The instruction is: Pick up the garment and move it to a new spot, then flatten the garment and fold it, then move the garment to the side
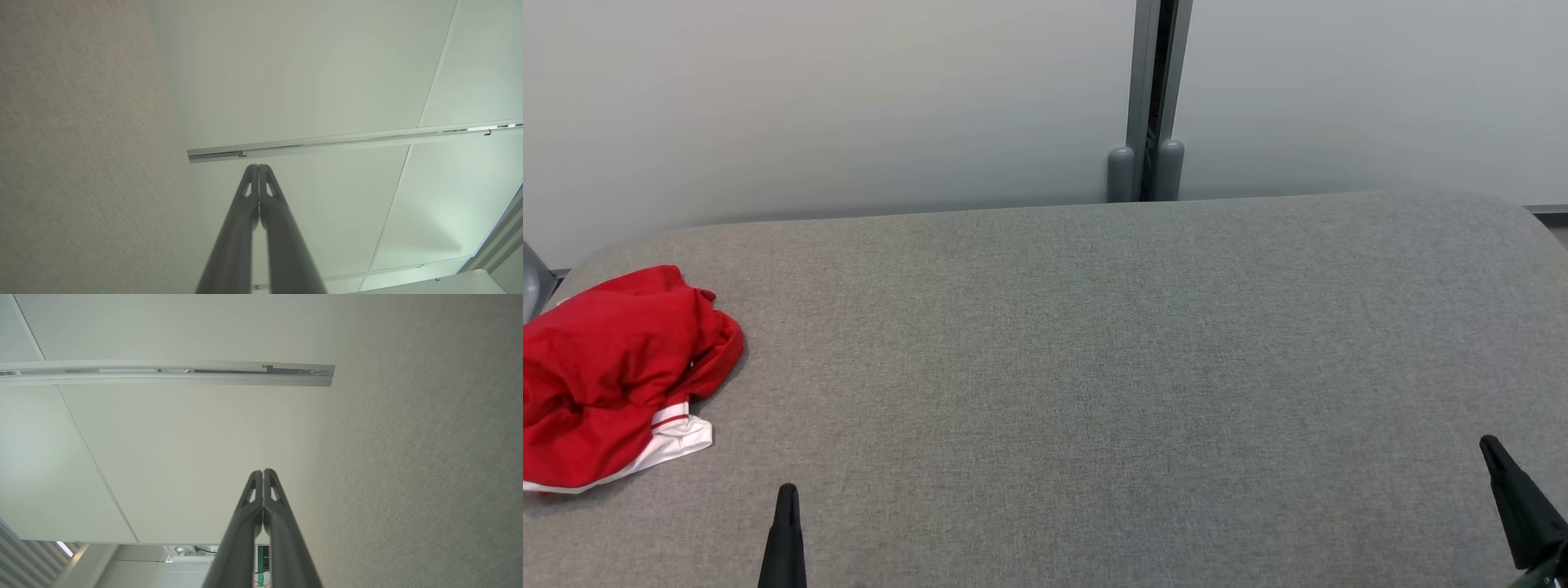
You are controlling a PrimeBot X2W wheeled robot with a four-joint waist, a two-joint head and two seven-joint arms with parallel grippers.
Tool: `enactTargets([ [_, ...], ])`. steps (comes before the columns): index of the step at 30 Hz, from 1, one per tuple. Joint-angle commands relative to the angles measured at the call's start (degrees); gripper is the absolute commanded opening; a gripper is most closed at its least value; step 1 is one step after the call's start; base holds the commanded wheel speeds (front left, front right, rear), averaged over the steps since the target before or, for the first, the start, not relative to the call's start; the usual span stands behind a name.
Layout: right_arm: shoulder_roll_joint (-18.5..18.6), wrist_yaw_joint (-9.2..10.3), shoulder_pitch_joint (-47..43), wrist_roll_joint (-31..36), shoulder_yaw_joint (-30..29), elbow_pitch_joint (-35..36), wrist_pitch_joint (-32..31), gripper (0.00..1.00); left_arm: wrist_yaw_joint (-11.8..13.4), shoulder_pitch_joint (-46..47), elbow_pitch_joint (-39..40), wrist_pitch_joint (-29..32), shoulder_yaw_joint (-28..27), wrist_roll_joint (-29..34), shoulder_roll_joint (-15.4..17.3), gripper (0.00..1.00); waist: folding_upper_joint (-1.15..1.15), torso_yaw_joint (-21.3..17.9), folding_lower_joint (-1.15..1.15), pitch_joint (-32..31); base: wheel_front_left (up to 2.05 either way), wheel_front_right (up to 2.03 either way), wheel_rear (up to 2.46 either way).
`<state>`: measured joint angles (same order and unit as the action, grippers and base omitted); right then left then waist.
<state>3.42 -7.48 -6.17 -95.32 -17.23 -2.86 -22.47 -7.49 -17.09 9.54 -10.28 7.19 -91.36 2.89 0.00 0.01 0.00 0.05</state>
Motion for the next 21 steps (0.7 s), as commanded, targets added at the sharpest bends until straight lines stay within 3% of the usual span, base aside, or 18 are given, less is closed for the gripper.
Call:
enactTargets([
  [1,0.06,-0.02,0.52,0.23,-0.16,-0.14,-0.36,0.00,-0.12,-0.14,0.25,0.10,-0.25,0.26,0.14,0.00,0.00,0.00,0.00,0.00,0.00,0.00,0.00],
  [2,-0.06,0.00,-0.04,0.02,0.03,-0.13,0.00,1.00,0.00,0.02,-0.19,0.00,0.03,0.00,0.00,1.00,0.00,0.00,0.00,0.00,0.00,0.00,0.00],
  [12,-0.04,0.00,1.36,3.02,1.98,-0.67,3.94,1.00,0.08,3.92,-3.80,-0.45,0.14,1.55,0.13,1.00,0.00,-0.01,0.00,0.00,0.00,0.00,0.00],
  [21,1.71,0.00,3.22,11.37,4.42,-0.27,8.25,1.00,0.04,7.53,-4.61,-1.04,-0.82,10.40,0.60,1.00,0.00,0.02,0.00,0.03,0.00,0.00,0.00],
])
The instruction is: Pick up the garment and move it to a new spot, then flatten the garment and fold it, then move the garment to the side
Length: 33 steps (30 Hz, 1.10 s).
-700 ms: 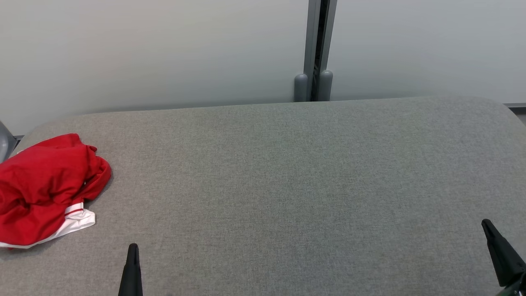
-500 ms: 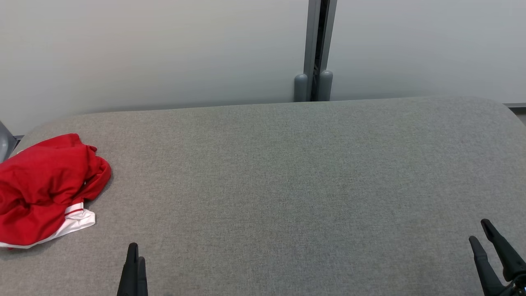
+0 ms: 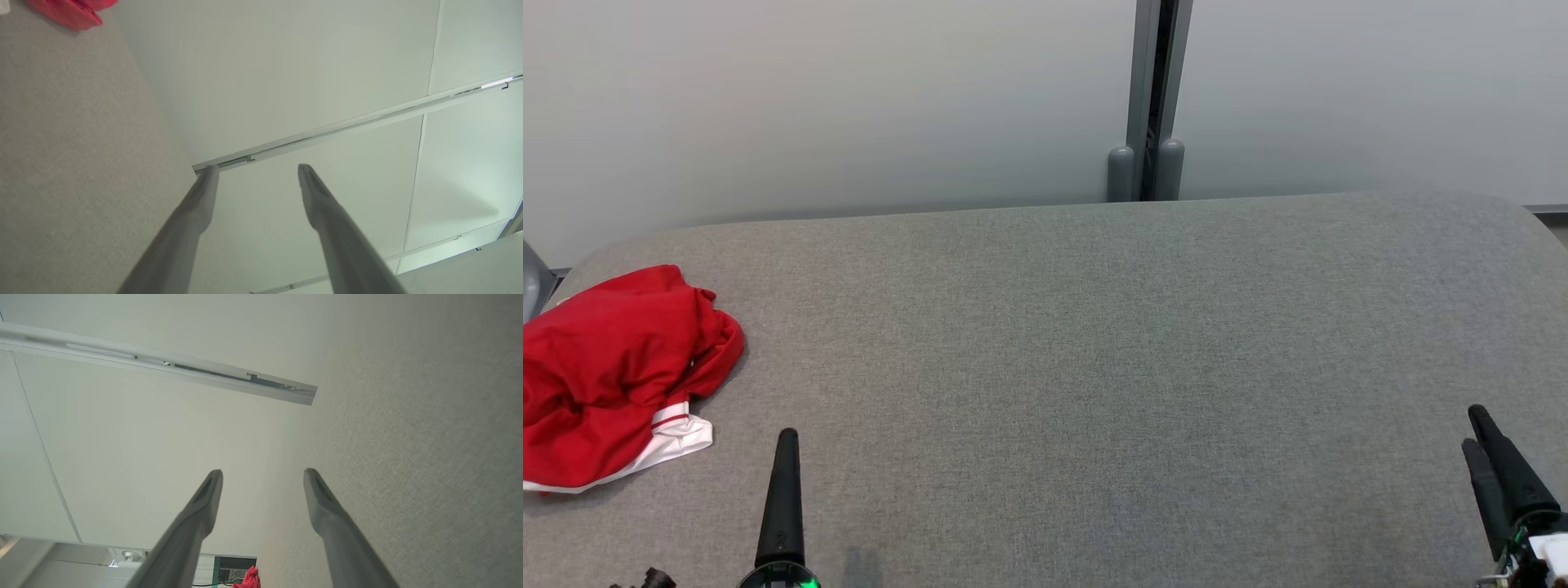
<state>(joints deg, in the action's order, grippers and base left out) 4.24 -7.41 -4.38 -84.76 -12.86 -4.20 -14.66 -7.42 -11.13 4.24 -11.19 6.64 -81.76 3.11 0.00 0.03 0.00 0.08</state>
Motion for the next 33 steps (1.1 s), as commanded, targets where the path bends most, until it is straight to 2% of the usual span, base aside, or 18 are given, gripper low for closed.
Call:
enactTargets([
  [1,1.04,-0.07,1.69,2.35,0.20,1.32,0.88,1.00,-0.03,1.92,0.68,-0.19,-0.25,2.12,0.38,1.00,0.00,0.00,0.00,0.01,0.00,0.00,0.00],
  [3,1.64,-0.07,2.32,7.91,0.91,2.50,2.19,1.00,0.02,3.05,0.78,-0.36,-0.32,6.43,0.52,1.00,0.00,0.00,0.00,0.02,0.00,0.00,0.00],
  [13,2.12,-0.08,3.40,24.48,2.85,5.22,6.24,1.00,2.16,6.13,0.27,-0.87,1.00,21.14,2.23,1.00,0.00,-0.17,0.00,-0.03,0.00,0.00,0.00],
  [26,2.32,-0.09,4.87,40.22,6.06,6.25,10.87,1.00,5.69,9.61,-0.28,0.39,3.07,37.07,5.07,1.00,0.00,-0.24,0.00,0.18,0.00,0.00,0.00],
  [33,2.39,-0.09,5.47,46.66,7.47,5.52,13.16,1.00,6.90,11.10,-1.87,2.08,3.62,43.42,6.26,1.00,0.00,-0.23,0.00,0.18,0.00,0.00,0.00],
])
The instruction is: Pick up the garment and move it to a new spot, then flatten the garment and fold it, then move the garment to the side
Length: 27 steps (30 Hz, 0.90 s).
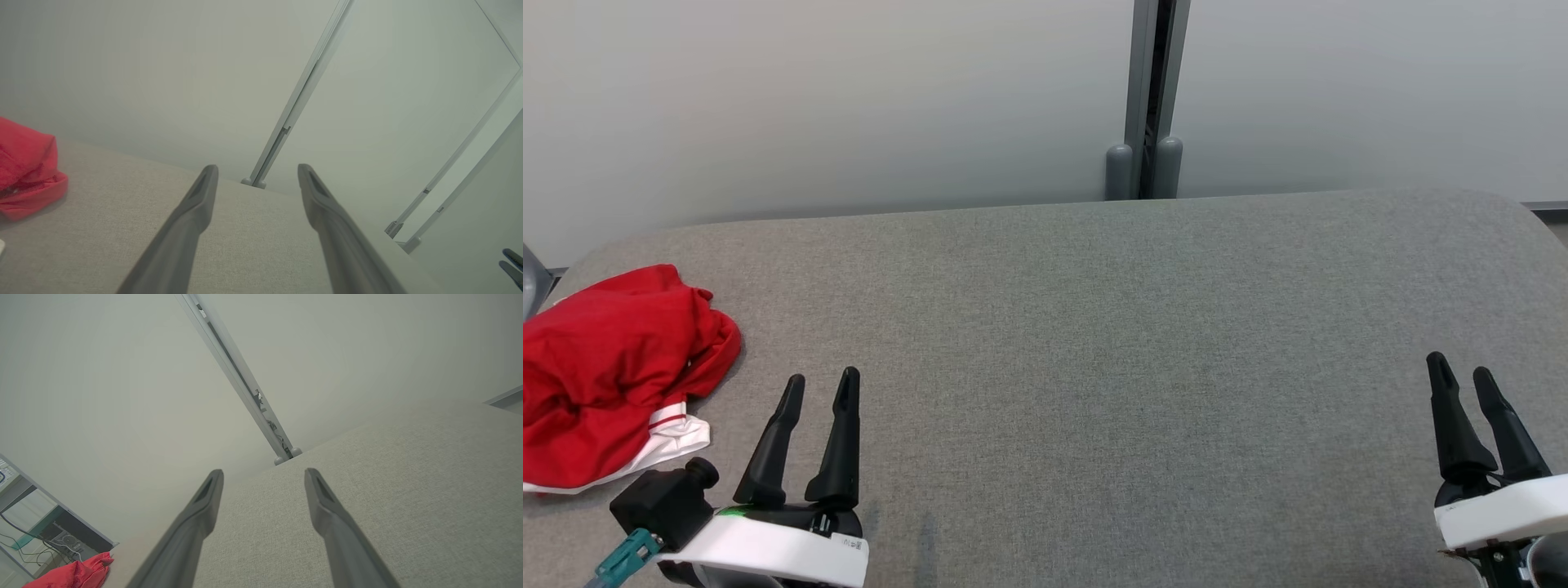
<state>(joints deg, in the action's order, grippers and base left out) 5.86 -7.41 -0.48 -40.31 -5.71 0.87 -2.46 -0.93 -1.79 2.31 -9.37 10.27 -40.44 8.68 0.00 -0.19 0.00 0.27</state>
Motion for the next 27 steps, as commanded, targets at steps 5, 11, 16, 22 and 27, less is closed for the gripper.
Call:
enactTargets([
  [5,0.67,-0.09,1.81,6.28,1.21,-0.41,2.44,1.00,1.57,2.43,-1.32,1.47,-0.20,5.72,1.21,1.00,0.00,-0.09,0.00,-0.10,0.00,0.00,0.00],
  [11,0.56,-0.10,1.99,10.08,2.04,-1.28,3.94,1.00,2.74,3.16,-2.47,2.27,-0.78,8.63,1.60,1.00,0.00,-0.16,0.00,-0.22,0.00,0.00,0.00],
  [16,0.50,-0.10,2.34,13.59,2.74,-1.94,5.30,1.00,3.59,3.35,-3.37,2.43,-1.25,10.56,1.41,1.00,0.00,-0.18,0.00,-0.24,0.00,0.00,0.00],
  [22,0.51,-0.10,2.56,16.97,4.33,-3.03,6.88,1.00,4.64,3.71,-4.75,2.50,-1.32,13.31,1.36,1.00,0.00,-0.23,0.00,-0.37,0.00,0.00,0.00],
  [27,0.58,-0.10,2.76,19.49,5.25,-4.01,8.11,1.00,5.53,3.87,-5.71,2.53,-1.44,15.89,1.78,1.00,0.00,-0.26,0.00,-0.60,0.00,0.00,0.00],
])
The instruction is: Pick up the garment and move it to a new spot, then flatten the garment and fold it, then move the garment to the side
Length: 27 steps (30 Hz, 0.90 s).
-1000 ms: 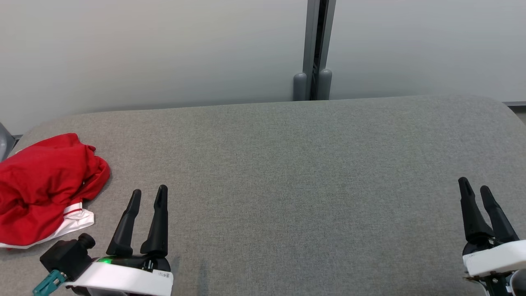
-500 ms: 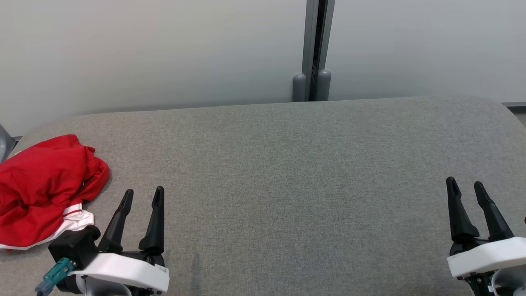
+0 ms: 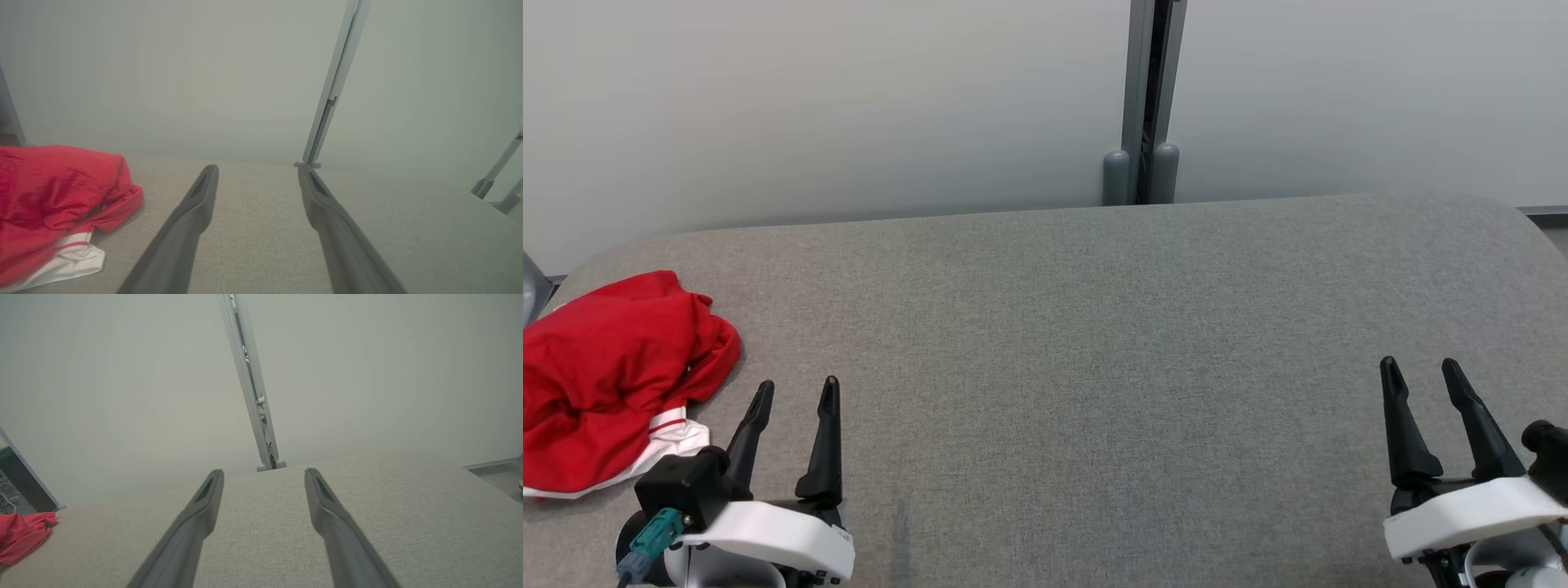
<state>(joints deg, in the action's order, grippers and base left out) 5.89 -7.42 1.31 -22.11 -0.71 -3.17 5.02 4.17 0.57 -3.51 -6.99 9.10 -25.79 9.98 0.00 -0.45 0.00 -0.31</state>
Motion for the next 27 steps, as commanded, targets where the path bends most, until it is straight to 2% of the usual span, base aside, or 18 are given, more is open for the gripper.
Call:
enactTargets([
  [1,0.53,-0.09,0.98,1.71,0.43,-0.16,0.95,1.00,0.60,1.48,-0.05,0.14,-0.28,1.70,0.53,1.00,0.00,0.00,0.00,-0.07,0.00,0.00,0.00],
  [16,-0.16,-0.10,1.23,7.31,1.42,-3.33,4.17,1.00,2.49,1.88,-2.44,0.67,0.01,7.75,0.85,1.00,0.00,-0.03,0.00,-0.10,0.00,0.00,0.00],
  [27,-0.26,-0.11,1.46,9.05,2.29,-5.22,6.09,1.00,3.22,2.75,-4.38,1.64,-0.50,9.63,0.37,1.00,0.00,0.01,0.00,-0.22,0.00,0.00,0.00],
])
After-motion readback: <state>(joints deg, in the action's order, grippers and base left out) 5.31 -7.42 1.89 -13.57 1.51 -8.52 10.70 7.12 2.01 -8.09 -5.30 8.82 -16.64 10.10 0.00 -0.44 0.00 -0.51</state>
